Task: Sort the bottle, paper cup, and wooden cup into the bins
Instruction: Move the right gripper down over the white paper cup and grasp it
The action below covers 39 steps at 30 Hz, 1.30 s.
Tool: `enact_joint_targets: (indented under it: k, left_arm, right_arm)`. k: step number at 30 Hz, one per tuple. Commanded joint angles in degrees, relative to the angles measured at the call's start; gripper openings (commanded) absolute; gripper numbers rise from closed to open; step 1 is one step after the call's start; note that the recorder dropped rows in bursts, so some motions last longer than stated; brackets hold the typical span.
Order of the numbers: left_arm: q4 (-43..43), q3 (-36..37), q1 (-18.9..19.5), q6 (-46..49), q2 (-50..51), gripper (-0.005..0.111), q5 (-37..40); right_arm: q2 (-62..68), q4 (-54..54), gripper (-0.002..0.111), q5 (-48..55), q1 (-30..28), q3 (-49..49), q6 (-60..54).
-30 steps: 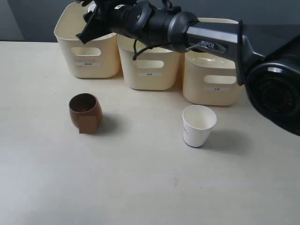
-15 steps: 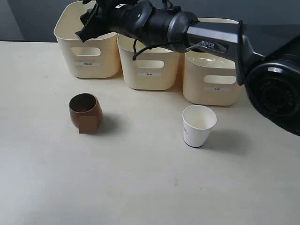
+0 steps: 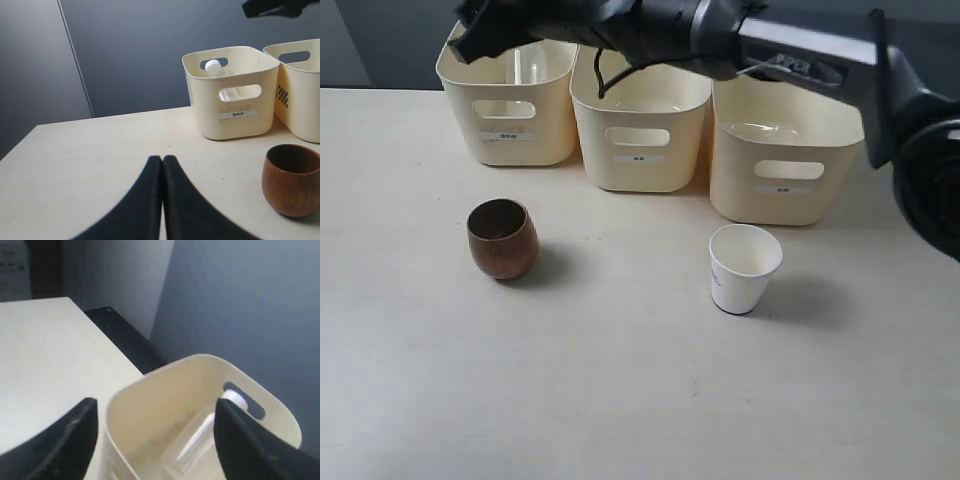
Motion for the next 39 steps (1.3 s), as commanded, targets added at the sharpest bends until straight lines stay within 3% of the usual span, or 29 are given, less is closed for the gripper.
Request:
enact_joint_targets:
  k: [1,4,10,19,22,39]
  left_arm:
    - [0.0,0.1,0.0,-0.1,-0.3,0.0,-0.4]
    - [0.0,0.1,0.0,-0.1,-0.3,0.0,-0.4]
    - [0.0,0.1,0.0,-0.1,-0.3,0.0,-0.4]
    - [0.0,0.1,0.0,-0.1,-0.3,0.0,-0.4]
    - [0.0,0.1,0.0,-0.1,-0.3,0.0,-0.4]
    - [0.0,0.1,0.0,-0.1,-0.3,0.0,-0.4]
  right_arm:
    - [-6.5,-4.7,0.064,9.3,0.2,0.6,3.3]
    - [-11.5,-15.6,0.063,14.4,0.2,2.6,12.7]
    - [-19.6,-39.7,0.063,35.5,0.2,3.3,32.9]
    - [-28.2,-43.5,0.063,63.2,0.2,3.3,39.9]
    - [-29.3,-47.4,0.063,63.4,0.2,5.2,45.4]
    - [-30.2,-49.8,0.063,63.4,0.2,29.2,43.5]
